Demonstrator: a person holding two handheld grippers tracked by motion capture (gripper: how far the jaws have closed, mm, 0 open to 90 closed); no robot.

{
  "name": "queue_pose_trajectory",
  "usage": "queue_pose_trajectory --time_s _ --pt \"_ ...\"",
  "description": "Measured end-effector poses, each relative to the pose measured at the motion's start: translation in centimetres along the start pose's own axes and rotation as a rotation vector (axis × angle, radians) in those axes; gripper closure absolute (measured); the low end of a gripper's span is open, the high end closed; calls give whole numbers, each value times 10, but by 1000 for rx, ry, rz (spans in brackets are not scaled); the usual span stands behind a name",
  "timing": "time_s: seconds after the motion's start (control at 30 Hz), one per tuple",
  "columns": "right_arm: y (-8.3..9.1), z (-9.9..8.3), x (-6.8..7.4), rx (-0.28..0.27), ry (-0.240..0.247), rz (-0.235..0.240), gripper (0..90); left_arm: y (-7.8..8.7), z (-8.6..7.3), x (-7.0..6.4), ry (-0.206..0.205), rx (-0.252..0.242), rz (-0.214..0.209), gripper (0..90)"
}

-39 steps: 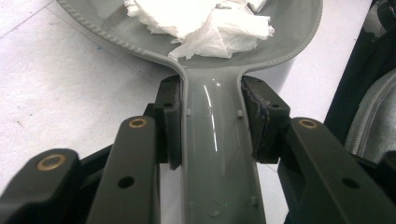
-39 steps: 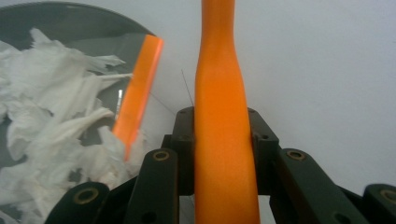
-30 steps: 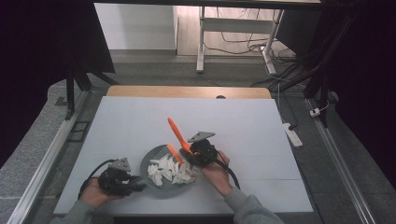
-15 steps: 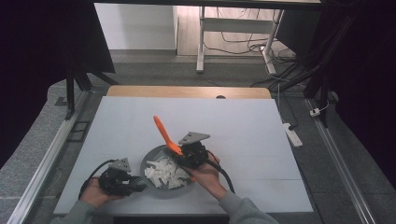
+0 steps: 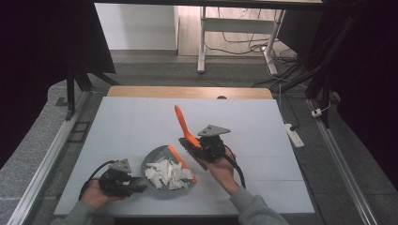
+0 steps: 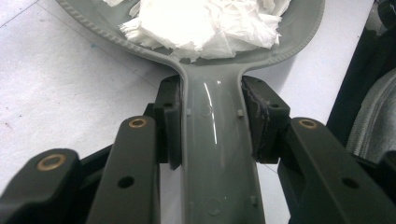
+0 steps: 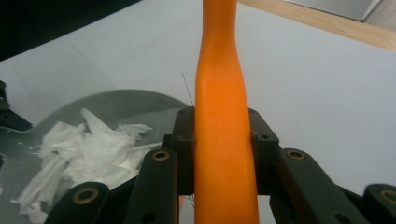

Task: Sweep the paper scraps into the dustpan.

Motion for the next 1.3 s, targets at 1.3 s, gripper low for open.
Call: queue_pose_trajectory --time_s 1.3 --pt "29 2 3 -42 -7 53 703 7 -2 -1 39 -117 55 616"
Point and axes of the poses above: each handheld gripper's, and its own axes: y roughly backward along the jaws, z roughly out of its top, x roughly to its left, the point moved 4 cm from there along -y, roughly forward along the jaws, and after that the axes turned 1 degree about -z, right-handed, at the moved point
